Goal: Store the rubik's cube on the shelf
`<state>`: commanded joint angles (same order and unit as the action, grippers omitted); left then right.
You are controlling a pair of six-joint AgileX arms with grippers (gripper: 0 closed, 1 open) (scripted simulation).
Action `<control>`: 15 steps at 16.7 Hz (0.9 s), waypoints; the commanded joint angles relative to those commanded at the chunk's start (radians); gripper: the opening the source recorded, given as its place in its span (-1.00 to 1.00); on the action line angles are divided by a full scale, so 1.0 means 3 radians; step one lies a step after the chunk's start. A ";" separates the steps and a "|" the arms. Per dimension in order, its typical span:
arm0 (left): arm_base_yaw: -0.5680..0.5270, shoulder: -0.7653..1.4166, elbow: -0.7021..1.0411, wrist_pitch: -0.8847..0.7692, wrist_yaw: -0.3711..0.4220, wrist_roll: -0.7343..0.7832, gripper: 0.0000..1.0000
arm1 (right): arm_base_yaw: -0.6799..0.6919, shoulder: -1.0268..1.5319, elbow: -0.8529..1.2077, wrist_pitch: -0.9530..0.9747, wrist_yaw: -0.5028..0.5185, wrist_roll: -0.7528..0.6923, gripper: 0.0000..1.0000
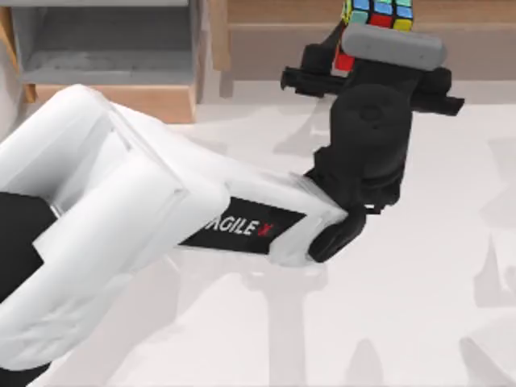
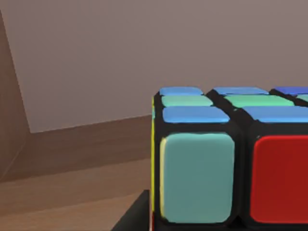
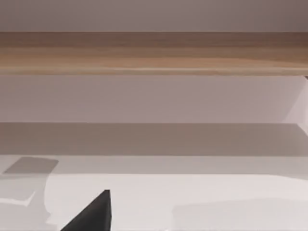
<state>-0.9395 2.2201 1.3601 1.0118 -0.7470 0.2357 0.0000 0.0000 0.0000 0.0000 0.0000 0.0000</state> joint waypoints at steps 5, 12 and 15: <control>0.0178 0.0474 0.0311 0.0645 -0.0117 -0.0013 -1.00 | 0.0000 0.0000 0.0000 0.0000 0.0000 0.0000 1.00; 0.0249 0.0596 0.0366 0.0732 -0.0147 -0.0021 -1.00 | 0.0000 0.0000 0.0000 0.0000 0.0000 0.0000 1.00; 0.0244 0.0606 0.0404 0.0703 -0.0135 -0.0015 -1.00 | 0.0000 0.0000 0.0000 0.0000 0.0000 0.0000 1.00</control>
<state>-0.8663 2.4018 1.4813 1.2226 -0.7875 0.2312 0.0000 0.0000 0.0000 0.0000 0.0000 0.0000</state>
